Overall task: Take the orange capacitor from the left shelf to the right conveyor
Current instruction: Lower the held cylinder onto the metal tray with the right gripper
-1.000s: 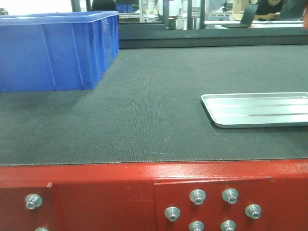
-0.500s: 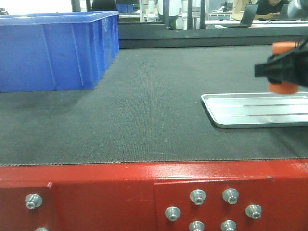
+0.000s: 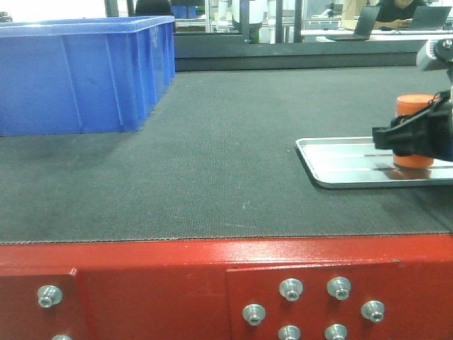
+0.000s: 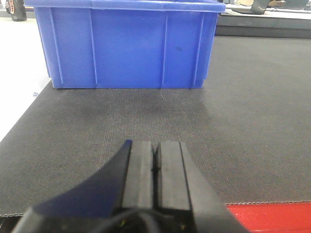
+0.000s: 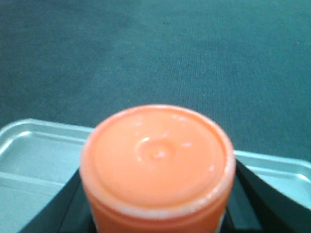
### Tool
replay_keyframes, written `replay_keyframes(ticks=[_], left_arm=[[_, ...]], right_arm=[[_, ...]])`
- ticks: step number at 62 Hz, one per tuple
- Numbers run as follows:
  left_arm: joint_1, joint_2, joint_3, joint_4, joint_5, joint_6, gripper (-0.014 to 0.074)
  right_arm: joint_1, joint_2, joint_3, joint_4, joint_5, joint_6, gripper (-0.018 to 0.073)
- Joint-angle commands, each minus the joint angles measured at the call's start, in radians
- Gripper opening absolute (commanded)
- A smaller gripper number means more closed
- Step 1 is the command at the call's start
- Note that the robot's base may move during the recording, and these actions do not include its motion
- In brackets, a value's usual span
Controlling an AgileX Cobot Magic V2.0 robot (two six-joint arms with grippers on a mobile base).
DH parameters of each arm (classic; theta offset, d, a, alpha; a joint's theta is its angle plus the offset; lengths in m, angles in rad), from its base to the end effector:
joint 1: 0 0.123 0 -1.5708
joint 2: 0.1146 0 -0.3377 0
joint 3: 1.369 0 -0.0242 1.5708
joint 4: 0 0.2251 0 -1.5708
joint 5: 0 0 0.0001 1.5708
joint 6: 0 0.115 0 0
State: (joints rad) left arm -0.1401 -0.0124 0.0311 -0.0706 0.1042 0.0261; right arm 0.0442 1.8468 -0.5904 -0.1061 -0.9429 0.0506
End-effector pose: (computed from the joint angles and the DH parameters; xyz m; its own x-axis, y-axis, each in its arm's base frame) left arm 0.0018 -0.0011 0.1928 -0.0415 -0.0387 -0.9984 0.1452 0.9884 -0.0443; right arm 0.3496 0.0253 0.2114 -0.2252 -0.0218 -0.9741 -0.1301 0.9915 0.0079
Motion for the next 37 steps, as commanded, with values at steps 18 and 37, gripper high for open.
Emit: replay_keyframes(ticks=[18,37], left_arm=[[0.001,-0.011,-0.004,-0.003,-0.083,-0.002,-0.0127],[0.001,-0.011,-0.004,-0.003,-0.083,-0.002,-0.0127]], right_arm=[[-0.008,-0.022,-0.02,-0.01,-0.099,-0.011,0.0251],[-0.008,-0.046,-0.02,-0.01,-0.091,0.003,0.0627]])
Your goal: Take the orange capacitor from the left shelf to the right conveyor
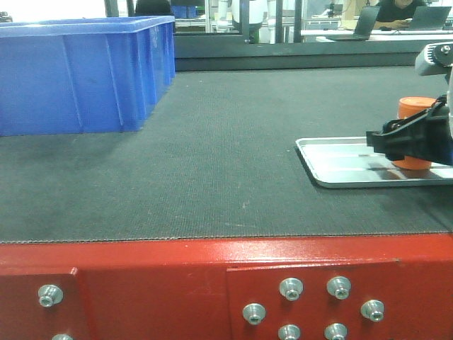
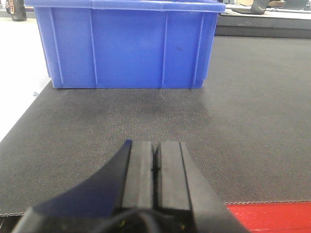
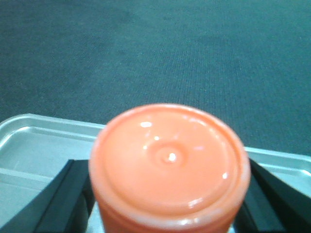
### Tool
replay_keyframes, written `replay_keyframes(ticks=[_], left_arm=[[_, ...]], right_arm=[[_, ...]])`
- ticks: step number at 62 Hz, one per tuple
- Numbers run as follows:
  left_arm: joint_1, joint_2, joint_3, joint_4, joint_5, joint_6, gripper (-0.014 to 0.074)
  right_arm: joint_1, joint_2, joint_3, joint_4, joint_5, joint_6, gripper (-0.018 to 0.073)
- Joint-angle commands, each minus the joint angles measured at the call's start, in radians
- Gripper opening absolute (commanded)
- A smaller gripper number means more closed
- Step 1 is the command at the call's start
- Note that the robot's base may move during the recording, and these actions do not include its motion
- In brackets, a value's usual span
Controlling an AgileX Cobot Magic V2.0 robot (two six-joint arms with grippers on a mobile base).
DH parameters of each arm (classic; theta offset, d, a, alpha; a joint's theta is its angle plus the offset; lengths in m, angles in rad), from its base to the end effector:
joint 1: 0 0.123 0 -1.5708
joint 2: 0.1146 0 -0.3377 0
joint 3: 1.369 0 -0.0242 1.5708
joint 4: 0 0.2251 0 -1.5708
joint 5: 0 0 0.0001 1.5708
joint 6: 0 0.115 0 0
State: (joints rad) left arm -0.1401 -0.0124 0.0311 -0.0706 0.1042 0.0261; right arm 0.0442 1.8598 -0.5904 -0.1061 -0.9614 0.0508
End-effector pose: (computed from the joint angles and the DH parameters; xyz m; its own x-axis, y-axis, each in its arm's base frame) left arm 0.0018 -0.0011 0.1928 -0.0415 -0.0387 -0.9984 0.1452 0.9884 -0.0443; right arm 0.3512 0.0255 0.2089 -0.2201 -0.0198 -0.9753 -0.1308 0.9914 0.0094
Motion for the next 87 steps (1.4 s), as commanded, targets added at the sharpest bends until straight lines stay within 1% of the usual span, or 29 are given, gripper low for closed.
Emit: replay_keyframes(ticks=[1,6,15,29,39,45,50,56,59,63,72,75,82,83,87], left_arm=[[0.001,-0.011,-0.004,-0.003,-0.083,-0.002,-0.0127],[0.001,-0.011,-0.004,-0.003,-0.083,-0.002,-0.0127],[0.001,-0.011,-0.004,-0.003,-0.083,-0.002,-0.0127],[0.001,-0.011,-0.004,-0.003,-0.083,-0.002,-0.0127],[0.001,-0.011,-0.004,-0.003,-0.083,-0.002,-0.0127],[0.001,-0.011,-0.004,-0.003,-0.083,-0.002,-0.0127],[0.001,-0.011,-0.004,-0.003,-0.083,-0.002,-0.0127],[0.001,-0.011,-0.004,-0.003,-0.083,-0.002,-0.0127],[0.001,-0.011,-0.004,-0.003,-0.083,-0.002,-0.0127],[0.001,-0.011,-0.004,-0.003,-0.083,-0.002,-0.0127],[0.001,-0.011,-0.004,-0.003,-0.083,-0.002,-0.0127],[0.001,-0.011,-0.004,-0.003,-0.083,-0.002,-0.0127],[0.001,-0.011,-0.004,-0.003,-0.083,-0.002,-0.0127],[0.001,-0.011,-0.004,-0.003,-0.083,-0.002,-0.0127],[0.001,-0.011,-0.004,-0.003,-0.083,-0.002,-0.0127]], right_arm=[[-0.008,-0.064,-0.02,-0.01,-0.065,0.005,0.0627],[-0.008,-0.098,-0.02,-0.01,-0.022,0.009,0.0627],[-0.008,-0.186,-0.02,-0.01,0.112,0.01,0.0627],[-0.007,-0.412,-0.02,-0.01,0.345,0.033,0.0627],[-0.007,-0.593,-0.02,-0.01,0.546,0.085,0.0624],[-0.007,-0.701,-0.02,-0.01,0.669,0.136,0.0624],[-0.007,-0.781,-0.02,-0.01,0.747,0.179,0.0624],[-0.007,-0.869,-0.02,-0.01,0.836,0.189,0.0615],[-0.007,-0.914,-0.02,-0.01,0.885,0.189,0.0587],[-0.007,-0.977,-0.02,-0.01,0.961,0.189,0.0519],[-0.007,-1.097,-0.02,-0.01,1.11,0.189,0.0303],[-0.007,-1.141,-0.02,-0.01,1.164,0.189,0.0218],[-0.007,-1.215,-0.02,-0.01,1.256,0.189,0.007],[-0.007,-1.227,-0.02,-0.01,1.269,0.189,0.0057],[-0.007,-1.253,-0.02,-0.01,1.295,0.189,0.0057]])
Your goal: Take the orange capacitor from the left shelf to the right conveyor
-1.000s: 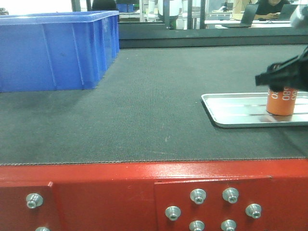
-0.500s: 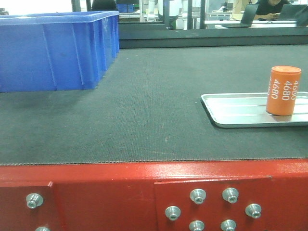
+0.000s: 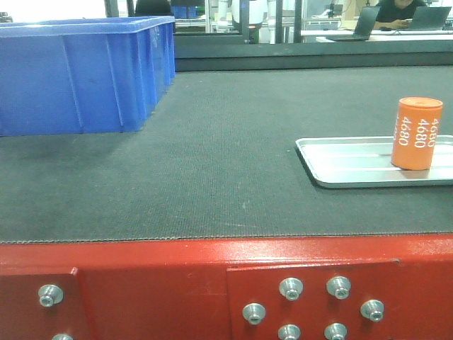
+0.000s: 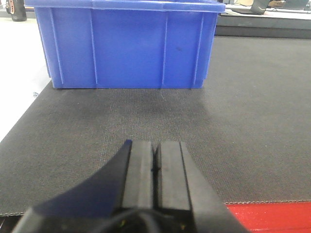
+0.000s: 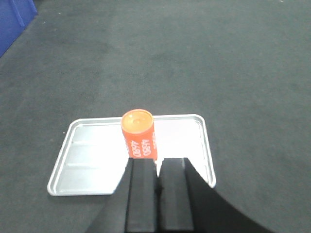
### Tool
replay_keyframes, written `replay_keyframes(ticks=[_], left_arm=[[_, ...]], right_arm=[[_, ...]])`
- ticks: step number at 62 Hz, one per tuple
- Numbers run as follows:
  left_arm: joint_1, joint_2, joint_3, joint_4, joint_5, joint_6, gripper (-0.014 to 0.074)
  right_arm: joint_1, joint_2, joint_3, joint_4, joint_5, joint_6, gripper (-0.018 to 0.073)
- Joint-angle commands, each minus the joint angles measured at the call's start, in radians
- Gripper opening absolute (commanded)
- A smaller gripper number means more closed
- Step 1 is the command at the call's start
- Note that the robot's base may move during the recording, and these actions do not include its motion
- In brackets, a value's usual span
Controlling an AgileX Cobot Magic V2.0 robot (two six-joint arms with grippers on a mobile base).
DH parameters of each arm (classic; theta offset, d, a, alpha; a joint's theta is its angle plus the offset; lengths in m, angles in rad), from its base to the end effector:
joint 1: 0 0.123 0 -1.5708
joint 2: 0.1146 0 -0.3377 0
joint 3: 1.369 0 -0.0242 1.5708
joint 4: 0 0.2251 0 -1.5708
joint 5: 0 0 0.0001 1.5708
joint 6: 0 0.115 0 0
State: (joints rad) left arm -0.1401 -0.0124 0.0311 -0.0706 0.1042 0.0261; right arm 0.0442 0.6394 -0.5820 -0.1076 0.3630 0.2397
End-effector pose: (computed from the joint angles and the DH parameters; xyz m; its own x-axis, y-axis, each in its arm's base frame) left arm 0.0018 -0.0011 0.1928 -0.0415 -0.0387 -0.9984 0.1452 0.9884 -0.0443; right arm 0.0869 -0.0006 0.3476 -0.3229 0.1244 -0.9382 0.0370 0.9922 0.1188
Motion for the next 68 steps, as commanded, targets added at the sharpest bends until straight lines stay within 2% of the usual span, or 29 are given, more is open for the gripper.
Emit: replay_keyframes(ticks=[1,34,43,53,61,68], left_arm=[[0.001,-0.011,-0.004,-0.003,-0.083,-0.002,-0.0127],[0.001,-0.011,-0.004,-0.003,-0.083,-0.002,-0.0127],[0.001,-0.011,-0.004,-0.003,-0.083,-0.002,-0.0127],[0.001,-0.011,-0.004,-0.003,-0.083,-0.002,-0.0127],[0.001,-0.011,-0.004,-0.003,-0.083,-0.002,-0.0127],[0.001,-0.011,-0.004,-0.003,-0.083,-0.002,-0.0127]], right_arm=[[-0.007,-0.037,-0.029,-0.009,-0.025,0.0,0.0057],[-0.007,-0.05,-0.028,-0.009,-0.012,0.0,0.0057],[-0.007,-0.063,-0.009,-0.009,-0.044,-0.015,0.0057],[-0.039,-0.2,0.145,0.017,-0.208,-0.121,0.0057],[-0.098,-0.357,0.316,0.102,-0.313,-0.156,0.0057],[-0.117,-0.472,0.438,0.108,-0.363,-0.163,0.0057]])
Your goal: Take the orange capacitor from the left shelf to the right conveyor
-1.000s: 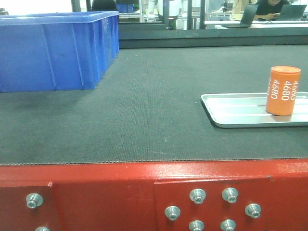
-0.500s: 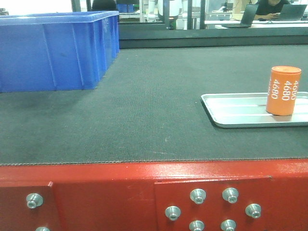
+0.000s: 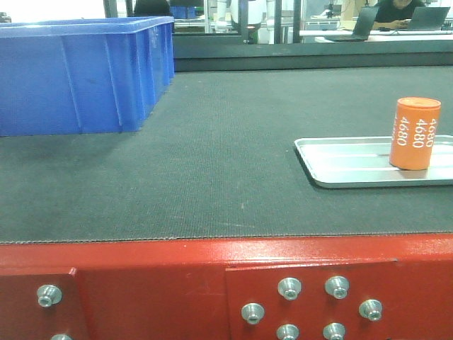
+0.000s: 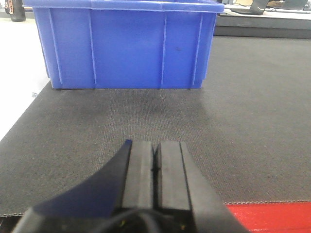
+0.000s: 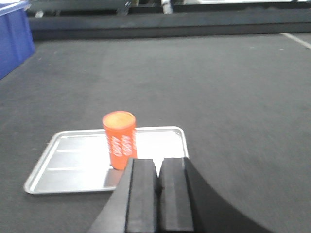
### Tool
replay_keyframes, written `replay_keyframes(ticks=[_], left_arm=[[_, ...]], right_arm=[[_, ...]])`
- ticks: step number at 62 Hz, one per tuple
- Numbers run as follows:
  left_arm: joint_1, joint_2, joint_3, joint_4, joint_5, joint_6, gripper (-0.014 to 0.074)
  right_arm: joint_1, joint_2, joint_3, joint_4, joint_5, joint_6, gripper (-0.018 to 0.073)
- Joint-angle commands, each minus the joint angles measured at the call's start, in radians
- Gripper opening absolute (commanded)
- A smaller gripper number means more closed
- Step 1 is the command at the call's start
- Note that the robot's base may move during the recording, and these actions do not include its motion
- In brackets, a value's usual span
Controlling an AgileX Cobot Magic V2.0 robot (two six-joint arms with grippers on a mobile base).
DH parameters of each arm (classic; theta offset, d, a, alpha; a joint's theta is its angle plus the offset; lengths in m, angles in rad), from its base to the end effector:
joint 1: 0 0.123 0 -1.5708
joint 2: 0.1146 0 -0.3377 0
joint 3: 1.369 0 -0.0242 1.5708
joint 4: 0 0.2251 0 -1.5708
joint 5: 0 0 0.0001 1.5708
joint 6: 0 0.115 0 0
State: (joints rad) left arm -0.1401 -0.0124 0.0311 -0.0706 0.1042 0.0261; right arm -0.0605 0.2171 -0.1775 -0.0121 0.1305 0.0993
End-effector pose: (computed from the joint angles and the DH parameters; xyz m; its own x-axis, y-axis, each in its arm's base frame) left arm 0.0018 -0.0011 0.1928 -0.0415 -0.0387 -0.9984 0.1452 0.9884 -0.0443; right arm 0.0190 -0.0013 0.2582 -0.0769 0.0920 -0.9928 0.0690 0.9938 0.0868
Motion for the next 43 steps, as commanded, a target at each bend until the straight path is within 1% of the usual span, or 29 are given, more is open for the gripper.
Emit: replay_keyframes(ticks=[1,14,20,26,43], left_arm=[[0.001,-0.011,-0.004,-0.003,-0.083,-0.002,-0.0127],[0.001,-0.011,-0.004,-0.003,-0.083,-0.002,-0.0127],[0.001,-0.01,-0.004,-0.003,-0.083,-0.002,-0.0127],[0.001,-0.01,-0.004,-0.003,-0.083,-0.002,-0.0127],[0.001,-0.01,-0.004,-0.003,-0.083,-0.002,-0.0127]], right_arm=[[-0.012,-0.069,0.051,0.012,-0.13,-0.027,0.0057],[-0.012,-0.243,0.162,0.012,-0.13,-0.099,0.0057],[-0.013,-0.241,0.202,0.012,-0.168,-0.093,0.0057],[-0.013,-0.241,0.202,0.012,-0.141,-0.093,0.0057],[-0.013,-0.241,0.202,0.012,-0.141,-0.093,0.0057]])
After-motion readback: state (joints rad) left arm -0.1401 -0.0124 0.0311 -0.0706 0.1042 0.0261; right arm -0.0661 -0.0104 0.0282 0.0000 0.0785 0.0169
